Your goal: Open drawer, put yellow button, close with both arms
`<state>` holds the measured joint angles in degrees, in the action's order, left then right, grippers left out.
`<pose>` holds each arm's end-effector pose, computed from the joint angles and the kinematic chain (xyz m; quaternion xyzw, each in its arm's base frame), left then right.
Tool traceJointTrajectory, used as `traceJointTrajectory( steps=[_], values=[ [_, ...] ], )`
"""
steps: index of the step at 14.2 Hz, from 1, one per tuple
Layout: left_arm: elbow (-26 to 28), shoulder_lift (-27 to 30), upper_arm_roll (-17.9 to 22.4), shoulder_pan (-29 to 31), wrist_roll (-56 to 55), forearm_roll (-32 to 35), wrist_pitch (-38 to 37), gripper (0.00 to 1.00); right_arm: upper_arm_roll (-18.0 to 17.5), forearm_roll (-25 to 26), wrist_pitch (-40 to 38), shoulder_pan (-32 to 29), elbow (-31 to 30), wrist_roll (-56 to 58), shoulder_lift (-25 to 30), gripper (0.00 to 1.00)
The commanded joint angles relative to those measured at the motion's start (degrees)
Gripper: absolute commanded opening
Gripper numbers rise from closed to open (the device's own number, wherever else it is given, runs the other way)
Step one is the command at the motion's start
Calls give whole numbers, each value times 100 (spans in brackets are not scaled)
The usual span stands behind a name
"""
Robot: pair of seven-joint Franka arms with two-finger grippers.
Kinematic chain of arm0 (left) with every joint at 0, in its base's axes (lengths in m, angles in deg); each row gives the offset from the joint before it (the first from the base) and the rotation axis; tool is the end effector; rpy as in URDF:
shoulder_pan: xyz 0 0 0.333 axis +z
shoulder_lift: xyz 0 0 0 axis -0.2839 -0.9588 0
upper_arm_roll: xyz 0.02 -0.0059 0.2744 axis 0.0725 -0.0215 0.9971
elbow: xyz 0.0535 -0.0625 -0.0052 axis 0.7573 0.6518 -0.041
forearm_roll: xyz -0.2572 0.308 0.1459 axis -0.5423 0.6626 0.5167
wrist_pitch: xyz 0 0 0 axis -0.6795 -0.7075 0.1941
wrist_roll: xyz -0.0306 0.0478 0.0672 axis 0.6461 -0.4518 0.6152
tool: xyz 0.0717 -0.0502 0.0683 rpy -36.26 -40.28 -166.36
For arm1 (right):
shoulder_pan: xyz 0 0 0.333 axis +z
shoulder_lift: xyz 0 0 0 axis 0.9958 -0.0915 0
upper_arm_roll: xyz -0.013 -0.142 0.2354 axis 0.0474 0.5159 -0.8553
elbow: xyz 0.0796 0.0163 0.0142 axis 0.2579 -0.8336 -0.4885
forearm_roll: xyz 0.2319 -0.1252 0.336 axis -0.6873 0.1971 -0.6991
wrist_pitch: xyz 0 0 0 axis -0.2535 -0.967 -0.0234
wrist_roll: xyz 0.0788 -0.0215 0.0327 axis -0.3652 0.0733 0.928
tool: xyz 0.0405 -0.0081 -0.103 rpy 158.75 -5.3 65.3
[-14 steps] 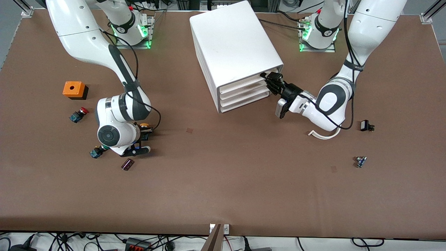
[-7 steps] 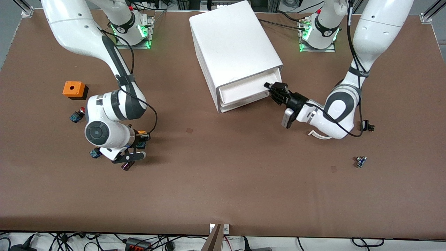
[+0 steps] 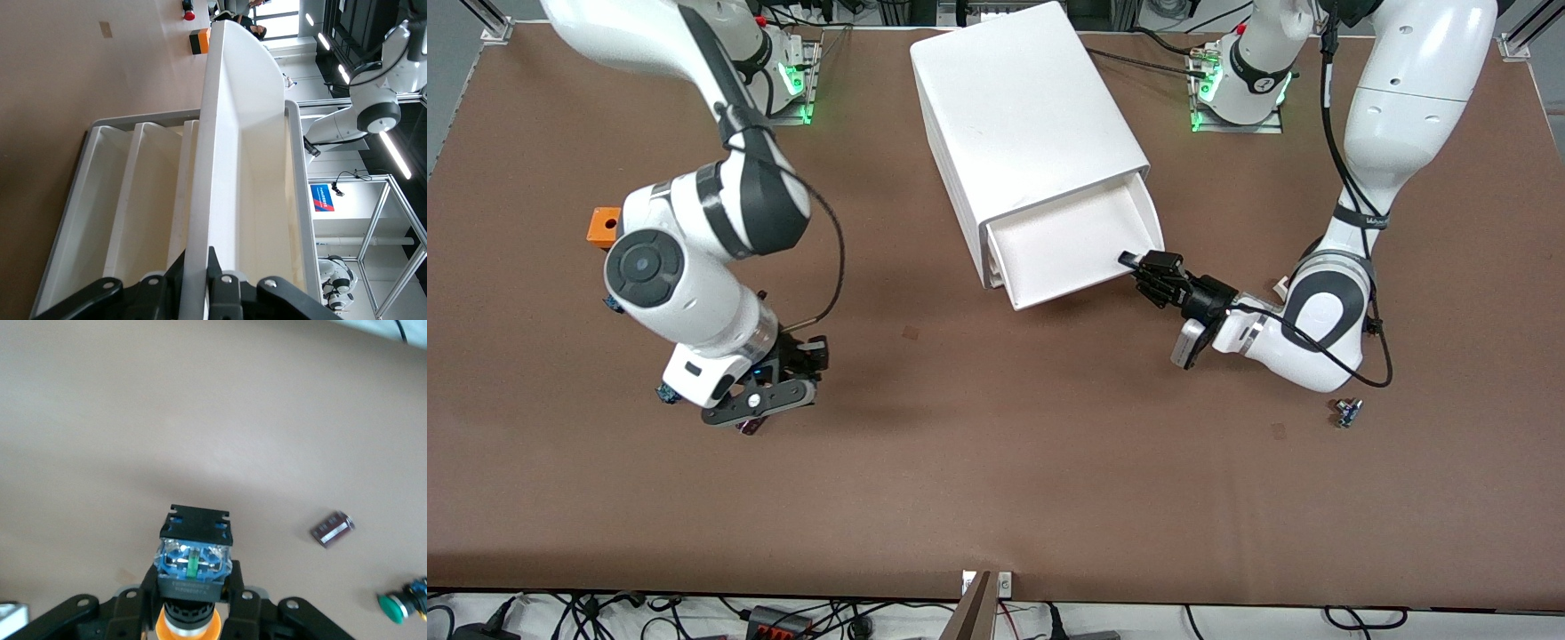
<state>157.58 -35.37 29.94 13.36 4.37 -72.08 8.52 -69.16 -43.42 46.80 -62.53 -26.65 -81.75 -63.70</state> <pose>0.5859 -0.1717 0.1713 0.7244 -0.2450 -0.1626 0.6235 0.6921 0.2696 0.3756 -0.9860 -0.1546 -0.0572 0.0236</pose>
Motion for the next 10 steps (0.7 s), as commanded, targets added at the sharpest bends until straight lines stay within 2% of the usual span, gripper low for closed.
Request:
traceJointTrajectory(
  steps=[1,2,5,8,10],
  values=[
    [-279,-231,134,-82,18,56,277,42,29,-88,-132,405,396,12,93,0],
    [-288,-222,134,-73,-26,47,269,99,29,-79,-132,606,483,4,138,0],
    [-314,-108,125,67,-480,47,198,100,29,-70,-167,1108,869,-425,130,0],
    [-314,374,125,155,-2095,73,-127,100,29,-61,-185,1582,1081,-1233,24,0],
    [-445,752,125,155,-3159,623,-154,100,29,-61,-168,1881,1117,-1761,-55,0]
  ],
)
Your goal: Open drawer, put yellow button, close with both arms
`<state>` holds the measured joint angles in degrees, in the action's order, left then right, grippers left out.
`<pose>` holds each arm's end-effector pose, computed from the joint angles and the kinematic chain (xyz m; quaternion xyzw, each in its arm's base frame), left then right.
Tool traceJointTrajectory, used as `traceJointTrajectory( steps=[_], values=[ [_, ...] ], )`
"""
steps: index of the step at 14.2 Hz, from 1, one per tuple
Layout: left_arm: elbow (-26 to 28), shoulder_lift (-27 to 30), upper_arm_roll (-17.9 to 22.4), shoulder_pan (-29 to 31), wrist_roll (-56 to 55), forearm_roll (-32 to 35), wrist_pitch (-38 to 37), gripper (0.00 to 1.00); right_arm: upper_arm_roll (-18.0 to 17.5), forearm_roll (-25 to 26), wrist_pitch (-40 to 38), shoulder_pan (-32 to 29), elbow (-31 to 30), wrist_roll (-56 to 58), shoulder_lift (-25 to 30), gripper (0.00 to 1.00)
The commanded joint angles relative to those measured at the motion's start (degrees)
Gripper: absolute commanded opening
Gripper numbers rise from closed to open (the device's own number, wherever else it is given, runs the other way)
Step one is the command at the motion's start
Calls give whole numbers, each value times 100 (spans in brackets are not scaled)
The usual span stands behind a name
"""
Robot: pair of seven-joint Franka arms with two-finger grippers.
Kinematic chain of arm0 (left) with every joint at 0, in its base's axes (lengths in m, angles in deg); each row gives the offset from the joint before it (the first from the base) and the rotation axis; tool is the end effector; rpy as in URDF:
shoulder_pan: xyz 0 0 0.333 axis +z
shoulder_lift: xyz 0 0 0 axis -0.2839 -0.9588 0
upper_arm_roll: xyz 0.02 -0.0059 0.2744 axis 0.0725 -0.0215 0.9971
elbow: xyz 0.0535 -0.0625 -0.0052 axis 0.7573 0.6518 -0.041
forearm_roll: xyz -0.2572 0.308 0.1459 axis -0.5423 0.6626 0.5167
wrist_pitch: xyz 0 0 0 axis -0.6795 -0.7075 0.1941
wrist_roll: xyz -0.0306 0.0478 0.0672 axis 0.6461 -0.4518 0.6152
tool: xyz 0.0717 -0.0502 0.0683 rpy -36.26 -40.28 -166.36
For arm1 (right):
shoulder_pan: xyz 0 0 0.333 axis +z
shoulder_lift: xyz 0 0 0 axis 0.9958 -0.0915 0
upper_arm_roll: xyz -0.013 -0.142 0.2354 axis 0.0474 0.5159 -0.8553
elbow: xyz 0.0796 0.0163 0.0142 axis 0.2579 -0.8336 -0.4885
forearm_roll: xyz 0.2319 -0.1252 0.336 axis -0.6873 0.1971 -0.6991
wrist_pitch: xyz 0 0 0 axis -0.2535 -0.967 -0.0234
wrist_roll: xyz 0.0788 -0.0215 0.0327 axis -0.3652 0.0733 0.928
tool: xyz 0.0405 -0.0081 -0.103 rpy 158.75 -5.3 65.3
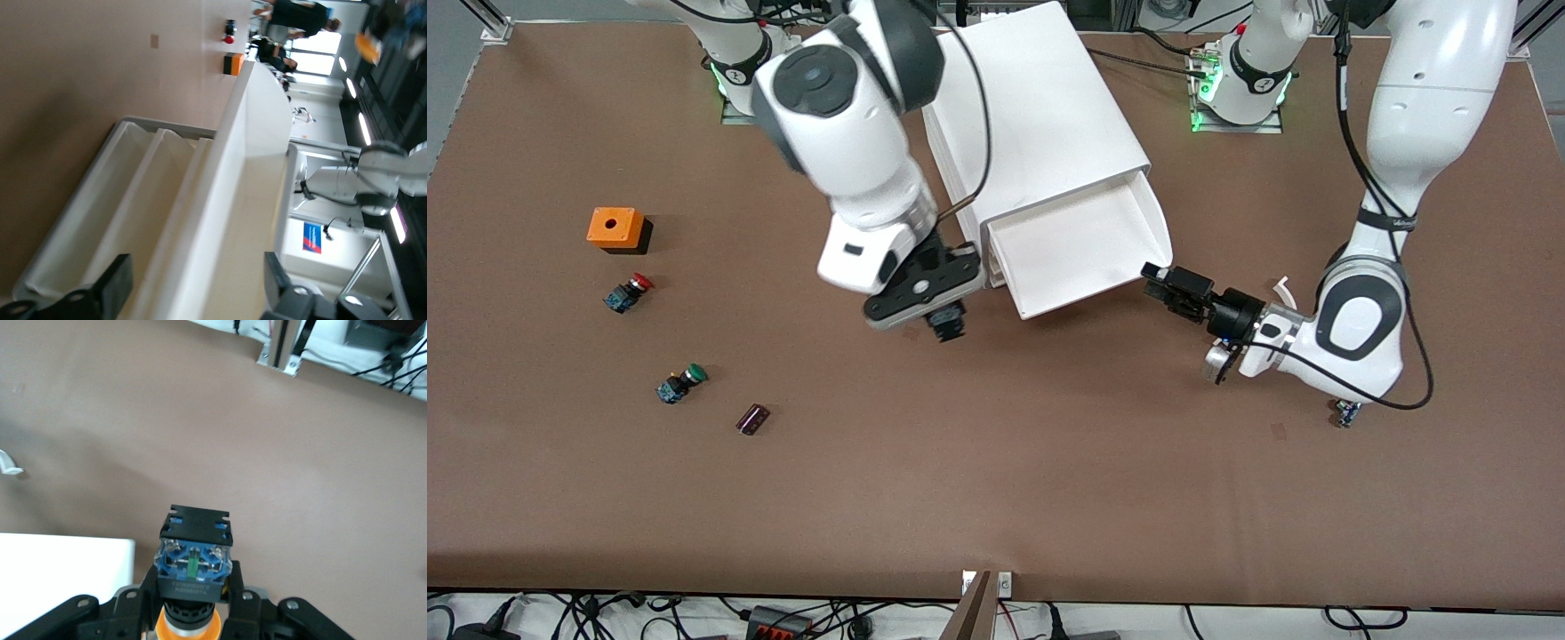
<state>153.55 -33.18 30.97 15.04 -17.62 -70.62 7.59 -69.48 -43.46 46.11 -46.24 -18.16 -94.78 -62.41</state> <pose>0.6159 -0.1443 0.2182 0.7762 -0.1233 -0.2350 0.5719 0.5955 0.4634 0.4704 -0.9727 -0.1850 -0.1186 0.0750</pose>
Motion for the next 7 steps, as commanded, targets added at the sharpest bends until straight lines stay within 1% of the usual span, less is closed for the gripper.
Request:
traceJointTrajectory(
  steps=[1,2,4,6,7],
  values=[
    [-252,614,5,-22,-1392,950,-77,100,60,-57,-98,384,312,-634,-254,0],
    [-402,797,-21,-48,-1919,1590,-69,100,60,-57,-115,576,434,-880,-333,0],
    [-631,983,-83,-74,-2546,2682,-95,100,60,-57,-98,858,715,-1328,-596,0],
    [-702,1071,-100,-110,-2671,3473,1,100,86,-39,-98,1035,769,-1540,-711,0],
    [-789,1089,-109,-162,-2680,3921,176,100,78,-39,-98,1088,769,-1550,-712,0]
  ],
)
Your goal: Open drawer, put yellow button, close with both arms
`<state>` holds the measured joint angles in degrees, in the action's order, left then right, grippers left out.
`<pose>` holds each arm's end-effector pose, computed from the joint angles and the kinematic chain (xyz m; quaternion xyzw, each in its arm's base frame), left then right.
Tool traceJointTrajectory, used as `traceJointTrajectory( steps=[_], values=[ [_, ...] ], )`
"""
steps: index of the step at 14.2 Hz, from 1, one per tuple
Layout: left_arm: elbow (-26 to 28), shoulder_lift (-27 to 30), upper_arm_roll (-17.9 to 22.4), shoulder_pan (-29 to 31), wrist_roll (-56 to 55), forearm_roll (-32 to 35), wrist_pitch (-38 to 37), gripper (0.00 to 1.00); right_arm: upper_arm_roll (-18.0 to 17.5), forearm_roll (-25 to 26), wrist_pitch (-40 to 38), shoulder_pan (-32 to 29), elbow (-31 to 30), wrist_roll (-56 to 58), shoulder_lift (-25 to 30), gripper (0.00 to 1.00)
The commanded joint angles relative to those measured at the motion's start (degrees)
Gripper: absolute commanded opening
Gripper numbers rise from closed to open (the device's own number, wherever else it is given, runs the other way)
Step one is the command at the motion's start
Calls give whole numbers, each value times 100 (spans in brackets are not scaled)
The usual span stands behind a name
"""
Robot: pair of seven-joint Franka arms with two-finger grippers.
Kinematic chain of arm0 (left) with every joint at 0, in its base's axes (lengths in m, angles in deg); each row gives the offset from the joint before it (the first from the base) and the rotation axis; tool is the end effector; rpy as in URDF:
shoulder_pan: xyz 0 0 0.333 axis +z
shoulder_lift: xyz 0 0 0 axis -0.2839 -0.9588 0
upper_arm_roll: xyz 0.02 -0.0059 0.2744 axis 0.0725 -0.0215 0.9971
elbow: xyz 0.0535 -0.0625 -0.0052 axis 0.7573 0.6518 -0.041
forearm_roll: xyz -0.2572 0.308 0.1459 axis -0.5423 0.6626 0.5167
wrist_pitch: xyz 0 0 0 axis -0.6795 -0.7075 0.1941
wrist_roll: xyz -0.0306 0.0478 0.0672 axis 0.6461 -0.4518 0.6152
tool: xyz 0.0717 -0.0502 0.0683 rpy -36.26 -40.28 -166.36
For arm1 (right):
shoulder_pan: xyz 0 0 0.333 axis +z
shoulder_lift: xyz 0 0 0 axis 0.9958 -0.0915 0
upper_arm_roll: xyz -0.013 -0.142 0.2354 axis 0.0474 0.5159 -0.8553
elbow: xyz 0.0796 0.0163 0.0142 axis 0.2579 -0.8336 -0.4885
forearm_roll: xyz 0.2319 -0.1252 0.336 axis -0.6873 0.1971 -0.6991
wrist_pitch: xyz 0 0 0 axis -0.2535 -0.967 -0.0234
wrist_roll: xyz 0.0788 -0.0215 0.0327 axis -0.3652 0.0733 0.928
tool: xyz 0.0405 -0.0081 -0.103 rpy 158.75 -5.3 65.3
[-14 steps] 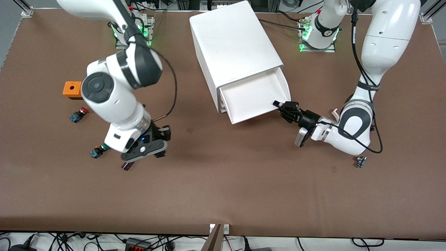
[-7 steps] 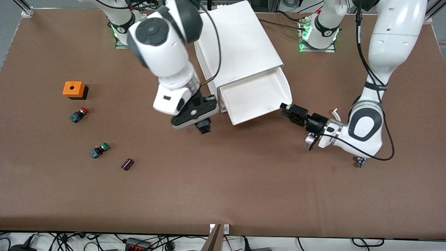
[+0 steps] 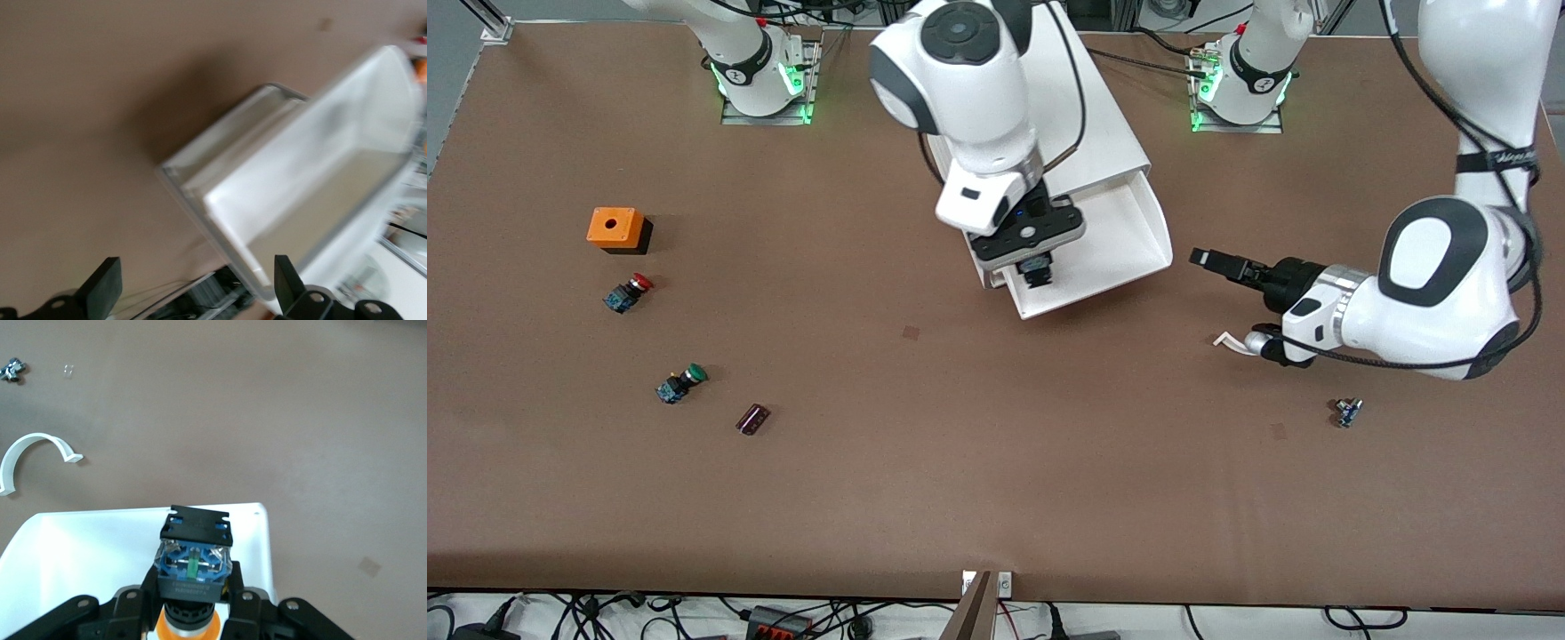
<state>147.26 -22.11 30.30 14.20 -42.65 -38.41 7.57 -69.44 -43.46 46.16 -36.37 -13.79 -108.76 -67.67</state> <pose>0.6287 -0.1101 0.3424 0.9251 -0.0728 -0.2714 0.2554 0.5178 0.5705 0.4417 -0.9796 -0.1503 -0.0955 0.0926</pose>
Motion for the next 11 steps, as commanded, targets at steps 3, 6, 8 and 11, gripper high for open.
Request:
traceJointTrajectory(
  steps=[3,6,8,11],
  values=[
    [-240,-1,-25,-113,-168,1337,469,100,65,-48,-102,180,332,-152,-335,0],
    [-607,-158,-25,-210,-141,2031,486,100,57,-48,-94,294,332,-152,-502,0],
    [-705,-220,28,-219,-168,2120,530,100,57,-48,-94,365,341,-143,-590,0],
    [-714,-238,11,-193,-394,2682,960,100,57,-57,-67,382,332,-143,-669,0]
  ],
)
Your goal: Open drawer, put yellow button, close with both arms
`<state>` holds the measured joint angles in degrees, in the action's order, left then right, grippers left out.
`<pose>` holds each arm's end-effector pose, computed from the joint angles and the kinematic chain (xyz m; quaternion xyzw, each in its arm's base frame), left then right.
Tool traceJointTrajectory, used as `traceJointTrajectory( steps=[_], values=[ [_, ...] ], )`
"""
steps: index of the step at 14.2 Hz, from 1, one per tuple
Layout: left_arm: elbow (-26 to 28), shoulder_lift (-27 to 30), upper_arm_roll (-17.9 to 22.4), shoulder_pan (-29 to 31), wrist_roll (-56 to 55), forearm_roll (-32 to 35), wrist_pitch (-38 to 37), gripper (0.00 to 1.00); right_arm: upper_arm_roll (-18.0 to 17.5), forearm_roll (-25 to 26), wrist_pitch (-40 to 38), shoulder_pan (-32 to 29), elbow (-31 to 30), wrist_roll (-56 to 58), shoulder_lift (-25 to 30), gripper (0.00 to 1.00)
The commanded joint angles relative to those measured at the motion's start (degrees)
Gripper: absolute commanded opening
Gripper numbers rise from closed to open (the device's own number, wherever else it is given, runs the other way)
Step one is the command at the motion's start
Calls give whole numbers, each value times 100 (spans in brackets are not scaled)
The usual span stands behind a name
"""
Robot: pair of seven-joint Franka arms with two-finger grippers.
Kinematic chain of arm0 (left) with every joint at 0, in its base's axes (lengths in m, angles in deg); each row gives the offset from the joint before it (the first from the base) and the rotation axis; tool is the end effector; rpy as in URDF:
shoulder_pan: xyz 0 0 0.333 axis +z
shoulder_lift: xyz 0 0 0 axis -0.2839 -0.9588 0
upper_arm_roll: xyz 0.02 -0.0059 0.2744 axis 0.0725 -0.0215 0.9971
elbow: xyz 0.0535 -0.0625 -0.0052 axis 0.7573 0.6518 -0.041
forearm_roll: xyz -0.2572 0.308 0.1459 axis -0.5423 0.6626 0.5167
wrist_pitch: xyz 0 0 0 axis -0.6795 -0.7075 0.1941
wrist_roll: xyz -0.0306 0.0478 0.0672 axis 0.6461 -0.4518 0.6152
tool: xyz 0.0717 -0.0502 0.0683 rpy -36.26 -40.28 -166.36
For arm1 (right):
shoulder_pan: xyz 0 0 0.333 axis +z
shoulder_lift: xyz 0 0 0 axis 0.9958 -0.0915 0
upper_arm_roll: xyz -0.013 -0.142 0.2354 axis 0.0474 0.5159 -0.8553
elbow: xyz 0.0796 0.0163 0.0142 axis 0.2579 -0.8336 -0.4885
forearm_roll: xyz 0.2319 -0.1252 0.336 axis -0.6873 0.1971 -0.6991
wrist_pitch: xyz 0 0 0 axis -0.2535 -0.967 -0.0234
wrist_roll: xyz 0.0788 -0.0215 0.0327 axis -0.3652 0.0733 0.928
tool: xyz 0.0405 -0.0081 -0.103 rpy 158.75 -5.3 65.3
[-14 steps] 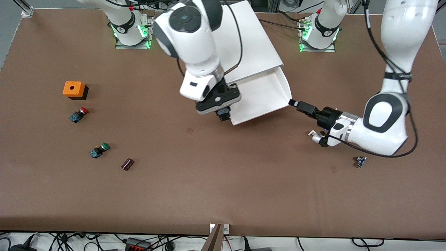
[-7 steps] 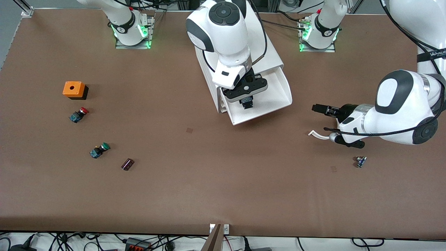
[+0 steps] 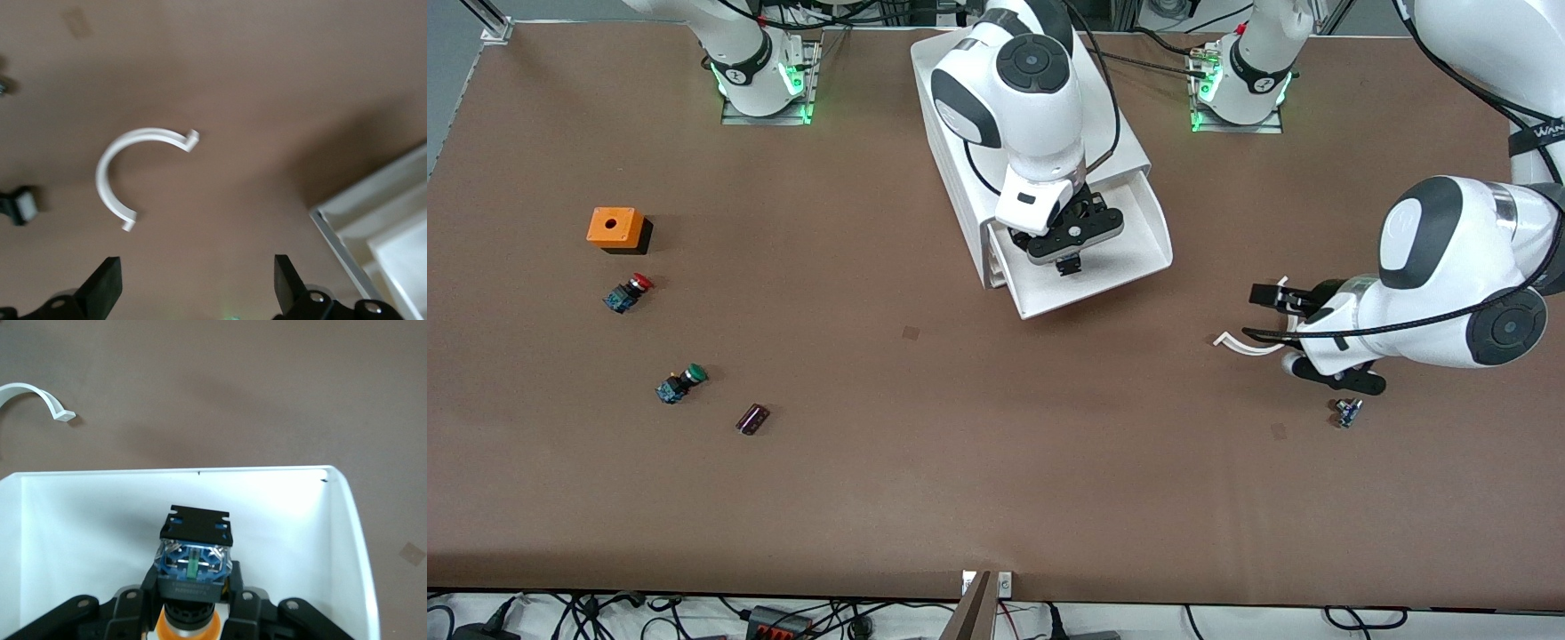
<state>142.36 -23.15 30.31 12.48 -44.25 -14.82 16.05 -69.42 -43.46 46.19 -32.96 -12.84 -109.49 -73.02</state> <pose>0.6630 -0.0815 0.3589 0.9782 -0.0929 -0.1797 0.0466 0.4884 0.6070 0.3783 -0.9802 -0.1735 -0.0640 0.0706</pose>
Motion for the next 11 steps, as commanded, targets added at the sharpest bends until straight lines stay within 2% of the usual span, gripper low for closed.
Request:
traceJointTrajectory(
  steps=[1,4,8,9,10,11],
  values=[
    [-225,-116,1,-3,-410,297,113,100,55,-57,-97,42,238,-71,-134,0],
    [-208,-99,-8,-3,-912,280,78,100,-85,-66,-123,42,229,-71,-151,0],
    [-190,-99,-17,41,-922,183,87,100,-95,-66,-229,42,229,-71,-151,0],
    [-190,-99,-17,50,-922,174,87,100,-95,-66,-229,42,229,-71,-151,19],
    [-190,-99,-17,50,-922,165,87,100,-95,-57,-229,42,229,-71,-151,69],
    [-190,-99,-17,50,-913,148,87,100,-86,-48,-229,42,238,-79,-151,100]
  ],
)
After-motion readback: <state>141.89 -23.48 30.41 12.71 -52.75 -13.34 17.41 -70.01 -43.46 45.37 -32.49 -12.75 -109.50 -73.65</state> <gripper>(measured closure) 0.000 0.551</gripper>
